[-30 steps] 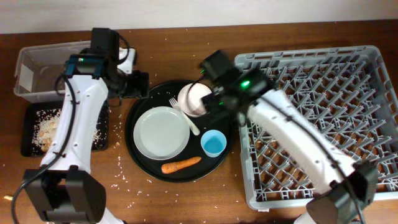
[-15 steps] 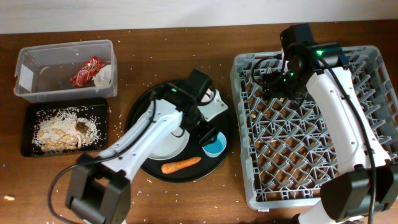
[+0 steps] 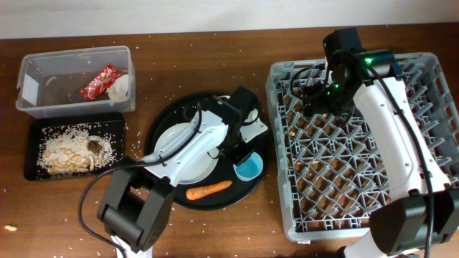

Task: Sort waste into correct bins and load items into the dishwasher rack
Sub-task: 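Lift the blue cup upside down toward the right gripper, then grasp the blue cup with the right gripper and release the left, then lower the blue cup into the grey dish rack with the right gripper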

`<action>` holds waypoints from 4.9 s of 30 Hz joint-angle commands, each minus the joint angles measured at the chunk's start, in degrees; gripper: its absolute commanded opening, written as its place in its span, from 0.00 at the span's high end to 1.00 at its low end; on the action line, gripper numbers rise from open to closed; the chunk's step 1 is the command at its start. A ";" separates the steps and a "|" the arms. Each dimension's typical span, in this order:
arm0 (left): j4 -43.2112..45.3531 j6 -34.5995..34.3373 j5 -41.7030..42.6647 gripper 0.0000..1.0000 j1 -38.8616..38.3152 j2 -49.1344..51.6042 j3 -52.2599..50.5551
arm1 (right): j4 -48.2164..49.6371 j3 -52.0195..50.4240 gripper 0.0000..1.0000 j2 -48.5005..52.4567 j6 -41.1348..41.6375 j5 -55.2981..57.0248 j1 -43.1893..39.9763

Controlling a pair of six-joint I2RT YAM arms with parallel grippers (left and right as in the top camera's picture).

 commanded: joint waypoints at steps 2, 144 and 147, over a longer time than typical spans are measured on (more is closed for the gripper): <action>-1.05 -0.81 -0.15 0.99 0.04 0.17 1.97 | -0.83 0.48 0.08 -0.55 -0.13 -0.33 0.22; 3.19 -22.95 9.70 0.55 38.38 0.20 14.71 | -7.26 0.42 0.47 1.70 -5.27 -4.85 -4.66; 3.06 -22.95 9.25 0.55 38.38 0.20 14.71 | -4.72 -2.03 0.47 1.70 -5.27 -5.33 -4.61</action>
